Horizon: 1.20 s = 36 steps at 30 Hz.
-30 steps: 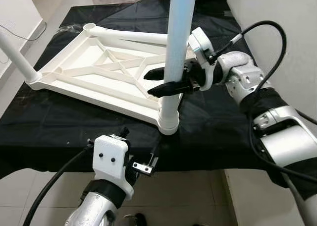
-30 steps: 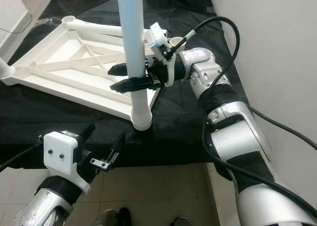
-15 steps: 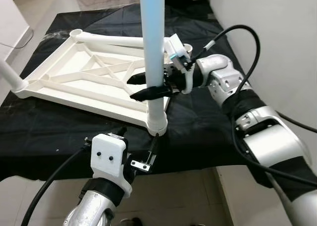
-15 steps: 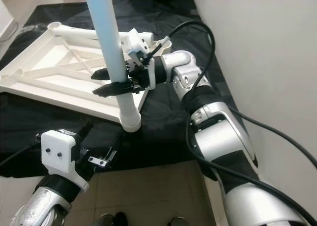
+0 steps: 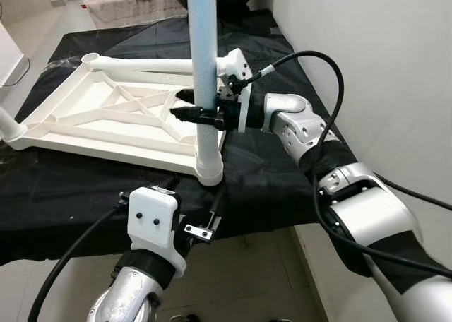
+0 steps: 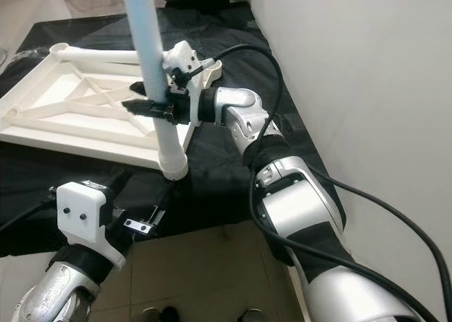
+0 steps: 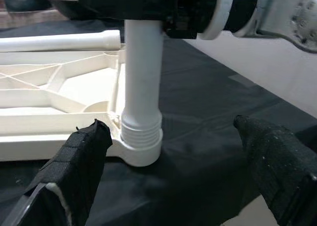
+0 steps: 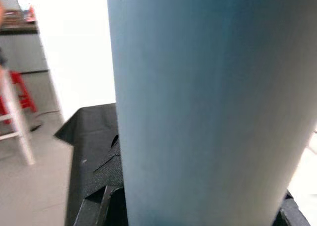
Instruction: Building children table
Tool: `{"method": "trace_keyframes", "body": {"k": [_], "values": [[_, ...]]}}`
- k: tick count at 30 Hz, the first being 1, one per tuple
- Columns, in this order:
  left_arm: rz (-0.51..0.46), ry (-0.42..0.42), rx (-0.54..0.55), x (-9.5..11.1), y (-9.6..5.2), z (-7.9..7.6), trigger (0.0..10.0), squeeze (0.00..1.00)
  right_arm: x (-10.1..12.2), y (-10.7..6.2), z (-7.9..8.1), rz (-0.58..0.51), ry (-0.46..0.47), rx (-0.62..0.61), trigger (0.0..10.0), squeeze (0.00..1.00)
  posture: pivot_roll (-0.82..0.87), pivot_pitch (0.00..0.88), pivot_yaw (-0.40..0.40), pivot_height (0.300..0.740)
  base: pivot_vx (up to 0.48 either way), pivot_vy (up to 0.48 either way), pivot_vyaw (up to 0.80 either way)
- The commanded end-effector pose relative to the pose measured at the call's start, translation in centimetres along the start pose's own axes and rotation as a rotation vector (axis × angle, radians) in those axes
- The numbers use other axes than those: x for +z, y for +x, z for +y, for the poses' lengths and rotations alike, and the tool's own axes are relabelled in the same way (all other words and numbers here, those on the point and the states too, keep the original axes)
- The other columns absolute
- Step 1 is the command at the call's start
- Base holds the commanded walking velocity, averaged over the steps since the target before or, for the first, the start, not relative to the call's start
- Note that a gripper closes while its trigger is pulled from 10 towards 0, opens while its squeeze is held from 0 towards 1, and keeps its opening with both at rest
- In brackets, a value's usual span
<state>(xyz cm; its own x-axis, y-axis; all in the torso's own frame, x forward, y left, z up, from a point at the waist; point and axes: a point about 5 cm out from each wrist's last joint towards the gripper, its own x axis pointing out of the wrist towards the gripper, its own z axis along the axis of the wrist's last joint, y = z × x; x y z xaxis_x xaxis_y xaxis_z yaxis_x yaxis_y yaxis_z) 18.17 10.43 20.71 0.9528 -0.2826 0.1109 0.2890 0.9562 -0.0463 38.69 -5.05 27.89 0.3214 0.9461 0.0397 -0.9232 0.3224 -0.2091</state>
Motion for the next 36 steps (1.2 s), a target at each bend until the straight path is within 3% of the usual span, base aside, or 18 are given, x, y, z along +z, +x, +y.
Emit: {"method": "trace_keyframes", "body": {"k": [1,3,6,9,15,19,23,24,27,36], "values": [[0.010,0.017,0.012,-0.2,-0.1,0.4,10.0,0.00,-4.7,-1.2,0.4,0.123,0.104,-0.095,10.0,0.00,0.08,0.234,0.035,0.740,0.000,0.000,0.00],[0.009,0.022,0.014,-0.2,-0.1,0.5,10.0,0.00,-4.8,-1.2,0.6,0.105,0.108,-0.091,10.0,0.00,0.08,0.234,0.035,0.740,0.000,0.000,0.00],[0.007,0.027,0.017,-0.2,0.0,0.7,10.0,0.00,-5.1,-1.3,2.1,0.070,0.114,0.026,10.0,0.00,0.08,0.234,0.035,0.740,0.000,0.000,0.00],[0.006,0.028,0.017,-0.2,0.0,0.7,10.0,0.00,-5.3,-1.4,2.2,0.080,0.112,0.021,10.0,0.00,0.08,0.234,0.035,0.740,0.000,0.000,0.00],[0.006,0.031,0.018,-0.3,0.0,0.7,10.0,0.00,-5.7,-0.2,2.0,0.165,0.115,-0.106,10.0,0.00,0.07,0.229,0.036,0.740,0.000,0.000,0.00],[0.003,0.039,0.017,-0.3,0.1,0.8,10.0,0.00,-6.2,0.9,1.3,0.260,0.110,-0.296,10.0,0.00,0.07,0.224,0.034,0.740,0.000,0.000,0.00],[0.003,0.039,0.017,-0.3,0.1,0.8,10.0,0.00,-6.2,0.9,1.3,0.260,0.110,-0.296,10.0,0.00,0.07,0.224,0.034,0.740,0.000,0.000,0.00],[0.001,0.040,0.019,-0.3,0.1,0.9,10.0,0.00,-6.3,0.8,0.7,0.285,0.110,-0.440,10.0,0.00,0.07,0.224,0.033,0.740,0.000,0.000,0.00],[0.000,0.040,0.020,-0.2,0.1,0.9,10.0,0.00,-6.4,0.6,0.4,0.279,0.121,-0.518,10.0,0.00,0.07,0.226,0.027,0.740,0.000,0.000,0.00],[-0.002,0.043,0.018,-0.3,0.3,0.9,10.0,0.00,-7.0,0.7,0.8,0.342,0.093,-0.558,10.0,0.00,0.07,0.231,0.024,0.740,0.000,0.000,0.00]]}}
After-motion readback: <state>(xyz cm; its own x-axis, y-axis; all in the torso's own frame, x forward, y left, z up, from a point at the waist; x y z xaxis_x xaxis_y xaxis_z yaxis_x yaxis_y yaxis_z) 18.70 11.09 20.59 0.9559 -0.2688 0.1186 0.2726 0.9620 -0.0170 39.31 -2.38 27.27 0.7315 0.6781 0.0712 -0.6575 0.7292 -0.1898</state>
